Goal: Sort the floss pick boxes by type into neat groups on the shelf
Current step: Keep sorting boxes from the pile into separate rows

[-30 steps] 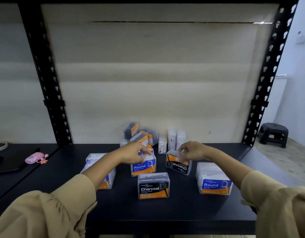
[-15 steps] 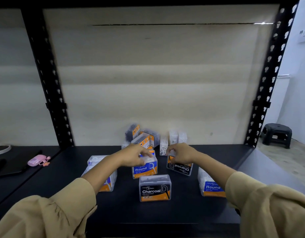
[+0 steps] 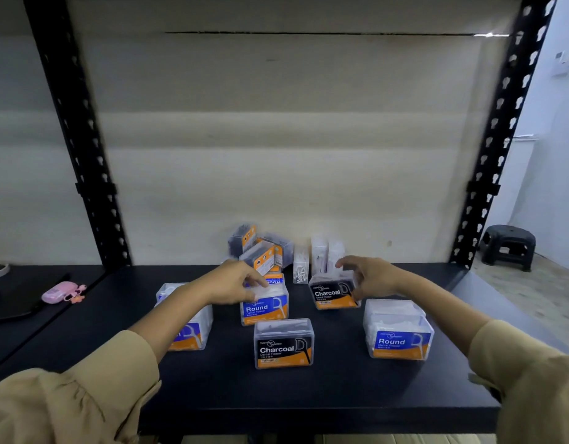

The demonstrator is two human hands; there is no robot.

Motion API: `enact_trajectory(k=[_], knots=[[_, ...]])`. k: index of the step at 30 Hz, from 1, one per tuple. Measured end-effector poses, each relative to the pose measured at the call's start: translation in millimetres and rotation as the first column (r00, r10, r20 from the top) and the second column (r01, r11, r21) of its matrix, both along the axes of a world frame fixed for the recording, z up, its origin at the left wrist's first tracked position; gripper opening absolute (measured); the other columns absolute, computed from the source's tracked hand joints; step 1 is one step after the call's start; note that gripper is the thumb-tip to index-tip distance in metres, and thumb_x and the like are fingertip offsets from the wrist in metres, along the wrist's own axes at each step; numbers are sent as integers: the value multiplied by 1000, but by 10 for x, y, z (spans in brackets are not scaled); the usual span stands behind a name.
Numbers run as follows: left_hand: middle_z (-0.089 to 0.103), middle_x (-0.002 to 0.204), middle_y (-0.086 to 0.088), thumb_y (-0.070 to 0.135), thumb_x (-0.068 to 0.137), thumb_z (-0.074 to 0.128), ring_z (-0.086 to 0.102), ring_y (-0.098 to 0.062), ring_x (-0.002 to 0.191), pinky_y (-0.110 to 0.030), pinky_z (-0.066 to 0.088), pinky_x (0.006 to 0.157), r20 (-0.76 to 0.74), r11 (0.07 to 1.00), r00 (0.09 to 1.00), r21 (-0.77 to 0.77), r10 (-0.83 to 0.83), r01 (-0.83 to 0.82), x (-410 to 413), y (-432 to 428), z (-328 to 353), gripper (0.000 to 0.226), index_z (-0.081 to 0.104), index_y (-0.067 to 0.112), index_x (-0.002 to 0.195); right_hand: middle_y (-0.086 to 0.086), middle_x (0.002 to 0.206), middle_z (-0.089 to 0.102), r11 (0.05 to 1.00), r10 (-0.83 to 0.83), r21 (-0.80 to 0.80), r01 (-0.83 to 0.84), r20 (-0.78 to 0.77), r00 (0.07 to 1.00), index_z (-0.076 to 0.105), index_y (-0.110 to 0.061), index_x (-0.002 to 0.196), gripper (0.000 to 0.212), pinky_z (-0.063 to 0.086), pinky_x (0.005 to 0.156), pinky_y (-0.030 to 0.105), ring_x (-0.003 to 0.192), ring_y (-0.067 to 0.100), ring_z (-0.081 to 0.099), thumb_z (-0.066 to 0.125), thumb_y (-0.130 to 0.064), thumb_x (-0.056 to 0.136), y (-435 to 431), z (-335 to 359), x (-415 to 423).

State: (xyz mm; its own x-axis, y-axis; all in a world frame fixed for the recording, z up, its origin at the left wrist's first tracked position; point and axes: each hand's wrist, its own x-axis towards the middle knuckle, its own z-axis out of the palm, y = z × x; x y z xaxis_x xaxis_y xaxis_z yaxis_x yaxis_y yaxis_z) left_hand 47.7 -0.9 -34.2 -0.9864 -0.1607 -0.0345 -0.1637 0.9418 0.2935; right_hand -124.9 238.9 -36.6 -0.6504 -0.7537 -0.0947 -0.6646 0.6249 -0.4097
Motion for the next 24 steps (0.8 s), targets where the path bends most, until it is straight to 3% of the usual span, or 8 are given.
enact_trajectory(k=[3,8,13,15,17,20,24], knots=[[55,133,-2,22,88,63,48,-4,102,-11,42,69,-15,1000,1000,5,5,-5,-13,-3,-15,41,56,22,128,3,118,59,990,34,138,-30,-22,999,46,-22,134,68,42,86,27,101,20,53,72,-11,73,0,-22,32],[57,131,-3,23,87,64,52,-9,107,-17,43,79,-38,1000,999,9,13,-12,-32,26,-34,40,58,22,126,-3,113,63,969,169,170,-178,65,983,55,-22,129,59,41,91,28,102,17,55,67,-2,75,-80,22,133],[59,130,-2,21,87,64,52,-9,105,-20,45,81,-68,999,997,45,19,-16,-98,100,-69,38,60,21,124,1,121,63,933,265,225,-281,96,959,50,-22,134,56,37,91,25,98,12,51,65,-6,82,-164,90,283],[59,130,-2,21,87,63,51,-7,101,-19,43,80,-84,999,996,49,11,-7,-142,155,-73,37,60,21,124,0,113,64,933,270,212,-290,116,956,47,-22,135,58,35,90,24,96,10,50,65,-7,82,-188,86,335],[58,133,-1,20,88,63,53,-12,109,-19,40,85,-96,999,995,47,0,5,-192,210,-75,36,61,21,124,-5,106,61,950,234,172,-262,167,958,42,-21,138,64,39,94,25,98,11,55,65,-6,81,-210,60,357],[57,134,-1,23,89,61,52,-15,118,-23,41,93,-108,998,994,48,-21,27,-233,281,-84,34,62,20,123,3,113,64,969,197,107,-224,218,956,45,-16,135,57,46,95,29,104,18,60,57,-1,80,-225,69,357],[63,125,2,24,89,59,56,-10,113,-29,47,96,-220,996,973,48,-65,77,-183,384,-42,28,66,19,116,3,107,60,985,164,-41,-167,-58,985,58,-13,118,38,40,77,19,90,13,52,44,0,86,-321,102,318]])
